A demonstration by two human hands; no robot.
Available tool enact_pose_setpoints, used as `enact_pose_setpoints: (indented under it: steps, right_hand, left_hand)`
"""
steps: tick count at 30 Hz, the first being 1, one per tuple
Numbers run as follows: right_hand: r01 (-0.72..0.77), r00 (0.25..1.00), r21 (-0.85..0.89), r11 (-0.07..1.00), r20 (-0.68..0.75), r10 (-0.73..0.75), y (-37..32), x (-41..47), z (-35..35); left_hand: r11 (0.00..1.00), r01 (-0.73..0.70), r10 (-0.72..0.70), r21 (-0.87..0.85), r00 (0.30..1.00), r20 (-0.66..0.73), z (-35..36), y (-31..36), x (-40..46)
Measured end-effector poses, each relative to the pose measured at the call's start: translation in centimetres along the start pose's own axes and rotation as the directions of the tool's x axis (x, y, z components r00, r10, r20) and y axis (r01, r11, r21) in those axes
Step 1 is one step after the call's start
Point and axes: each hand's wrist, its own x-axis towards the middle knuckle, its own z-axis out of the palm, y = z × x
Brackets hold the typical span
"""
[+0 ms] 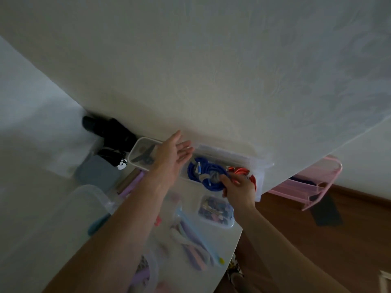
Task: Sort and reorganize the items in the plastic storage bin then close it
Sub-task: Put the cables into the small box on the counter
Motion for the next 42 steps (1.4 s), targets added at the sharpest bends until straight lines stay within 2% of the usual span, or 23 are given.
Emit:
enact_pose_setpoints:
  steps: [2, 5, 8, 12, 14, 17, 20, 22, 24, 25, 26, 27, 29, 33, 39, 42]
  right_hand:
    - [0.048, 0.999, -0.077, 0.996, -0.018, -0.049, -0.7, 1.5, 0.5]
    - [0.151, 0.987, -0.284, 0.947, -0.004, -0.159, -1.0, 3.3, 1.0]
    - [0.294, 0.945, -0.544, 0.786, 0.043, -0.324, -0.7, 3.5, 1.1]
    - [0.507, 0.841, -0.568, 0.648, 0.163, -0.515, 0.4, 2.4, 1.2]
    - [0.561, 0.808, -0.597, 0.573, 0.242, -0.538, 0.6, 2.6, 1.6]
    - [0.576, 0.796, -0.704, 0.415, 0.368, -0.48, 0.1, 3.1, 2.4]
    - [0.537, 0.825, -0.763, 0.359, 0.384, -0.415, -0.6, 2.9, 2.7]
    - [0.534, 0.805, -0.786, 0.31, 0.363, -0.469, -0.7, 2.5, 2.6]
    - [0.604, 0.722, -0.772, 0.197, 0.425, -0.546, -0.3, 2.0, 2.6]
    - [0.667, 0.653, -0.734, 0.126, 0.496, -0.573, 0.2, 1.9, 2.7]
    - [0.721, 0.588, -0.691, 0.057, 0.565, -0.579, 0.5, 1.9, 2.8]
    - [0.745, 0.555, -0.667, 0.013, 0.609, -0.566, 0.6, 1.9, 2.9]
    - [0.733, 0.592, -0.68, 0.016, 0.627, -0.506, 0.2, 1.8, 2.9]
    - [0.646, 0.726, -0.76, 0.073, 0.581, -0.368, -0.4, 1.3, 2.9]
    - [0.611, 0.756, -0.787, 0.089, 0.547, -0.36, -0.8, 1.9, 4.1]
    - [0.65, 0.713, -0.753, 0.103, 0.556, -0.428, -0.2, 1.2, 3.0]
  left_hand:
    - [0.995, -0.067, 0.067, 0.067, 0.998, 0.0, 0.2, -0.9, 0.4]
    - [0.954, -0.163, 0.171, 0.254, 0.985, -0.012, 0.5, -2.5, 0.7]
    - [0.901, -0.232, 0.256, 0.368, 0.966, -0.018, 0.3, -3.5, 0.9]
    - [0.892, -0.256, 0.298, 0.373, 0.953, -0.061, -0.2, -3.2, 1.3]
    - [0.88, -0.261, 0.316, 0.397, 0.945, -0.079, -0.4, -3.0, 1.6]
    - [0.843, -0.273, 0.349, 0.463, 0.933, -0.086, -0.6, -3.0, 1.8]
    - [0.755, -0.313, 0.417, 0.576, 0.907, -0.053, -0.7, -3.0, 1.6]
    - [0.691, -0.323, 0.457, 0.647, 0.888, -0.045, -1.1, -3.1, 1.6]
    - [0.648, -0.338, 0.49, 0.683, 0.871, -0.034, -1.4, -3.4, 1.7]
    - [0.63, -0.335, 0.495, 0.701, 0.868, -0.029, -1.4, -3.5, 1.7]
    - [0.614, -0.328, 0.495, 0.718, 0.869, -0.026, -1.5, -3.5, 1.7]
    - [0.607, -0.319, 0.489, 0.727, 0.872, -0.026, -1.5, -3.5, 1.8]
    - [0.614, -0.321, 0.486, 0.721, 0.874, -0.024, -1.7, -3.6, 1.9]
    - [0.606, -0.329, 0.501, 0.724, 0.865, -0.027, -2.0, -3.7, 2.2]
    - [0.555, -0.317, 0.534, 0.769, 0.845, -0.037, -2.3, -3.9, 1.9]
    - [0.517, -0.28, 0.523, 0.809, 0.852, -0.04, -2.9, -4.3, 2.3]
